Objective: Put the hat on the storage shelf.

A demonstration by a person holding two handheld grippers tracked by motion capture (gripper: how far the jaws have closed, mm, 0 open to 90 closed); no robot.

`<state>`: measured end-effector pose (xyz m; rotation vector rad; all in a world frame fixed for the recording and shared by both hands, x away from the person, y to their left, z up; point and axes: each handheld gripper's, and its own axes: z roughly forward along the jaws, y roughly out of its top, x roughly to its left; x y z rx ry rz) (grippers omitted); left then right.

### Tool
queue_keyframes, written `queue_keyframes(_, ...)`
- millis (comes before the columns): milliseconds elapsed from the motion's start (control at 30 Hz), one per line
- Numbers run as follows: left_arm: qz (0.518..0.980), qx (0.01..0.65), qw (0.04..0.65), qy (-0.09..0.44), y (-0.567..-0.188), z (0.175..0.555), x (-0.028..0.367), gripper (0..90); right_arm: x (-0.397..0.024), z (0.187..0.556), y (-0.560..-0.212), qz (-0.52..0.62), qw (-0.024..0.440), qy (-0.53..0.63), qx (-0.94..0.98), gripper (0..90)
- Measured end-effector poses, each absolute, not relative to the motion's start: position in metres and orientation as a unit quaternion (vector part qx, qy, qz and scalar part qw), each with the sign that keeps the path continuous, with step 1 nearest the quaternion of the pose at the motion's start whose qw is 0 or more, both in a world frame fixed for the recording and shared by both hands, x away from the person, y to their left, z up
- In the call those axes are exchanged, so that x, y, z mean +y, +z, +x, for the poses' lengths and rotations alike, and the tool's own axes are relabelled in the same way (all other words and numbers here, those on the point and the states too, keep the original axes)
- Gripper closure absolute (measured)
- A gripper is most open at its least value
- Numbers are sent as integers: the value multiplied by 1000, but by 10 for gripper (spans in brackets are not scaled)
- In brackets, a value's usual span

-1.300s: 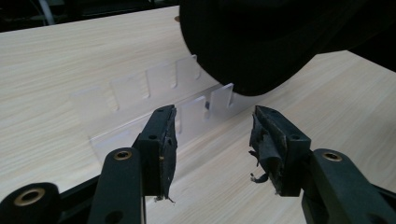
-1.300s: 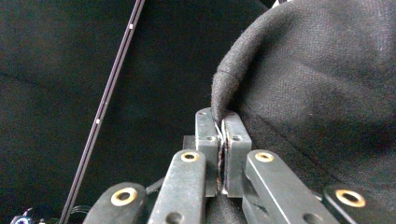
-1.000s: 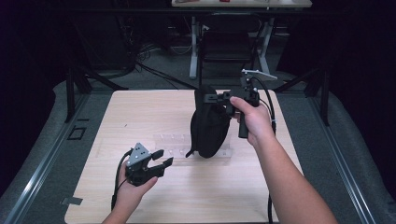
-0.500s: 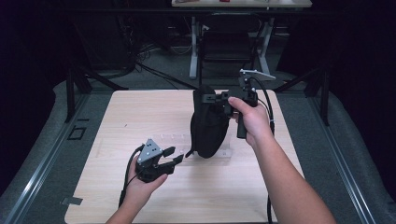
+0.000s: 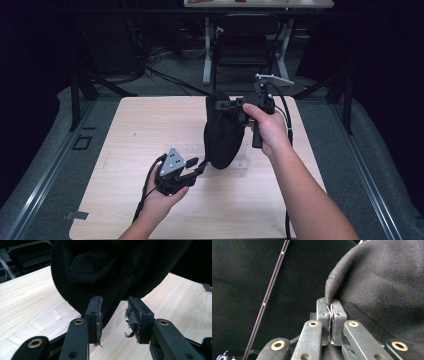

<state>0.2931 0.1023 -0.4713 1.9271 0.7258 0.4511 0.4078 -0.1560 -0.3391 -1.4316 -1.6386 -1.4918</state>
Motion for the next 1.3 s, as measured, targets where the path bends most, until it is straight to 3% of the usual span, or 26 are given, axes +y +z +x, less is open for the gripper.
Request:
queue_keyframes(167,796,300,487,200,-472,295,97,756,-155,408,-339,-525,248,-547,-603,879)
queue_keyframes(867,815,271,449,246,-471,294,86,824,-153,407,-340,-526,246,-552,-598,875)
queue_keyframes(1300,816,268,439,263,-473,293,89,847,-164,397,-330,-512,230,-575,-595,783)
